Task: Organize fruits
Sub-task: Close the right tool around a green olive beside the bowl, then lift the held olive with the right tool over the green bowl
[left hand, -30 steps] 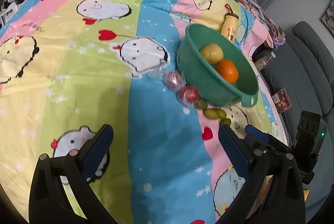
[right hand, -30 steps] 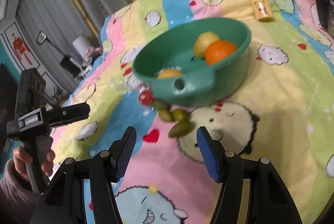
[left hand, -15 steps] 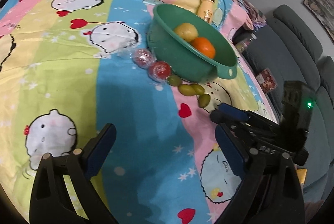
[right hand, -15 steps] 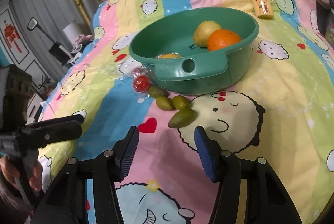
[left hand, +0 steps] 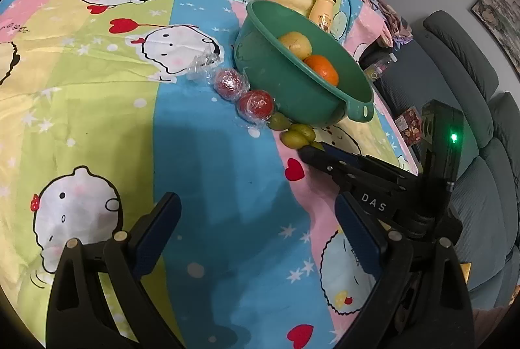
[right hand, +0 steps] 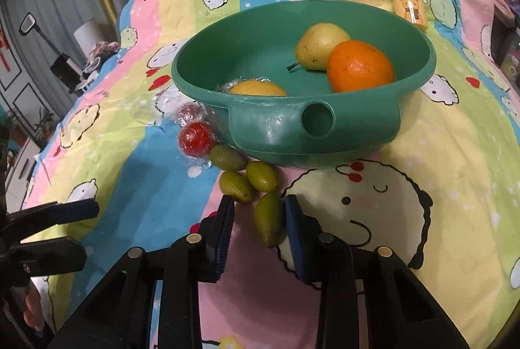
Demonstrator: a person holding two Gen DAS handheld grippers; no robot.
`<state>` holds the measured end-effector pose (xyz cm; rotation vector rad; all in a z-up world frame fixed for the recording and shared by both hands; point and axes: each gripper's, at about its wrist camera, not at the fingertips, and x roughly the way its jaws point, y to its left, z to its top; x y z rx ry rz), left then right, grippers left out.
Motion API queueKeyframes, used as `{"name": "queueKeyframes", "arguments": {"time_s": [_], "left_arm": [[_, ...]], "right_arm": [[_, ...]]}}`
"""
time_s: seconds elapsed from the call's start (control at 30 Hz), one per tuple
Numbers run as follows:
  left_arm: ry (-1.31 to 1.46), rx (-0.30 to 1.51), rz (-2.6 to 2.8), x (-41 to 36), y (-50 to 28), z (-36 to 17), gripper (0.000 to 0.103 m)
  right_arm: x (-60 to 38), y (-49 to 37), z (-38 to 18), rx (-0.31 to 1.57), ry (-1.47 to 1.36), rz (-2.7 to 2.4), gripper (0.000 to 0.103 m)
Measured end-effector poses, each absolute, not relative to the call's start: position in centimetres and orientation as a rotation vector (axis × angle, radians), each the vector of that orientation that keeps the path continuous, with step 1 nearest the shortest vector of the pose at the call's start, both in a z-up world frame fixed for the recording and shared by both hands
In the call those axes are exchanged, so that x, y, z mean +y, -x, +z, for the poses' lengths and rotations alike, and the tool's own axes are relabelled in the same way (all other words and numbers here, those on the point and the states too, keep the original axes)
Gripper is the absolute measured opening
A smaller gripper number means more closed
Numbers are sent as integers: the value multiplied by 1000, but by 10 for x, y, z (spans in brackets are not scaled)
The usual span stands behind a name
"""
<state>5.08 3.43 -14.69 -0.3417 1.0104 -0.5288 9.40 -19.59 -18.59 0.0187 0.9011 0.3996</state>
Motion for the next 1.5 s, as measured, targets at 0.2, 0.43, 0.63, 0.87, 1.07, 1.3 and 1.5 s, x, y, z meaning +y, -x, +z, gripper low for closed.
{"name": "queueKeyframes", "arguments": {"time_s": [0.2,0.43,0.63,0.87,1.07,1.3,1.5], "left_arm": [[319,1011,-541,21,-54,-145,95],[283,1006,-548,-16,-69,-143,81],[230,1012,-517,-51,-87,-152,68],[185,993,-482,-61,-107,-162,57],[127,979,-480,-66,-109,-166,45],[119,983,-503,-61,-108,-167,32],[127,983,-529,-62,-101,-164,32]], "right_arm": [[-211,-84,-185,894,-60,451,21],[-247,-71,-172,817,-164,495,21],[-270,-69,-167,763,-239,489,21],[-285,-71,-168,747,-295,500,21],[-287,-70,-169,742,-308,510,21],[-288,-71,-170,746,-316,514,21],[-288,-71,-171,749,-324,519,21]]}}
